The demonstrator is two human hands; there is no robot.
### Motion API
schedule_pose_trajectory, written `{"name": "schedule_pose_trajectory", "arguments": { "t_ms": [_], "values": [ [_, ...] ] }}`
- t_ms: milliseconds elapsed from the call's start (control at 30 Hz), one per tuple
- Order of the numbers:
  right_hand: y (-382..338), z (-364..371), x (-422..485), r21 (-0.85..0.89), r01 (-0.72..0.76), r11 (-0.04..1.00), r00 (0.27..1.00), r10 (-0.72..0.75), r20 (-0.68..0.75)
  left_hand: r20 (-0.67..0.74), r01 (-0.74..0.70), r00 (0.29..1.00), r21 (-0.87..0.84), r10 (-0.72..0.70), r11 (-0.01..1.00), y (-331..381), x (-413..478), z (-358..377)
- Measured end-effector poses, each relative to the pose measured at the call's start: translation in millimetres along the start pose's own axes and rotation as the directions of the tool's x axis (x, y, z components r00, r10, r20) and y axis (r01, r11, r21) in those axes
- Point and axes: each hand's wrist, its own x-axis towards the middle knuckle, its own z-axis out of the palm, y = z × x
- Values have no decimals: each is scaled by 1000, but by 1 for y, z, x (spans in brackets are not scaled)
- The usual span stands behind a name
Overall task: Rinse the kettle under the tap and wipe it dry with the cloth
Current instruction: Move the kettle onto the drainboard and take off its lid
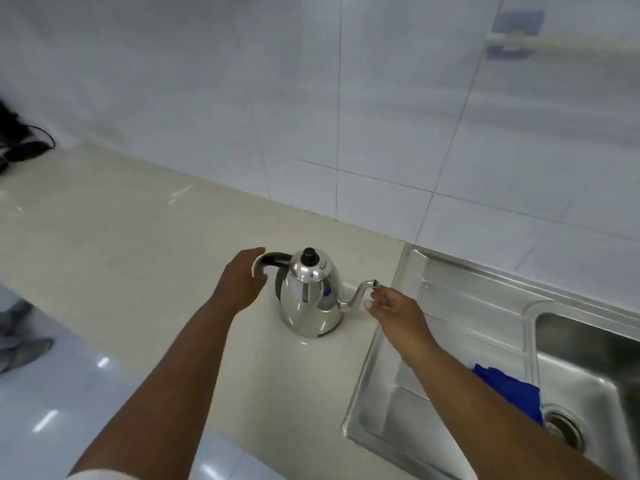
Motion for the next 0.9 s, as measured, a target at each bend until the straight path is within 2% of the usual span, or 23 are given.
{"name": "schedule_pose_trajectory", "arguments": {
  "t_ms": [133,367,567,900],
  "values": [
    [3,9,16,59,8,998,1000,-8,0,105,79,992,-50,-74,996,3,15,5],
    [9,12,18,156,59,986,997,-52,-50,104,50,994,-137,-36,989,2,21,12],
    [20,-30,-15,200,107,974,990,-85,-115,140,-88,984,-164,112,983,32,0,20],
    [73,-126,-103,290,59,955,965,20,-261,307,-209,911,-232,276,950,115,-64,73]
  ]
}}
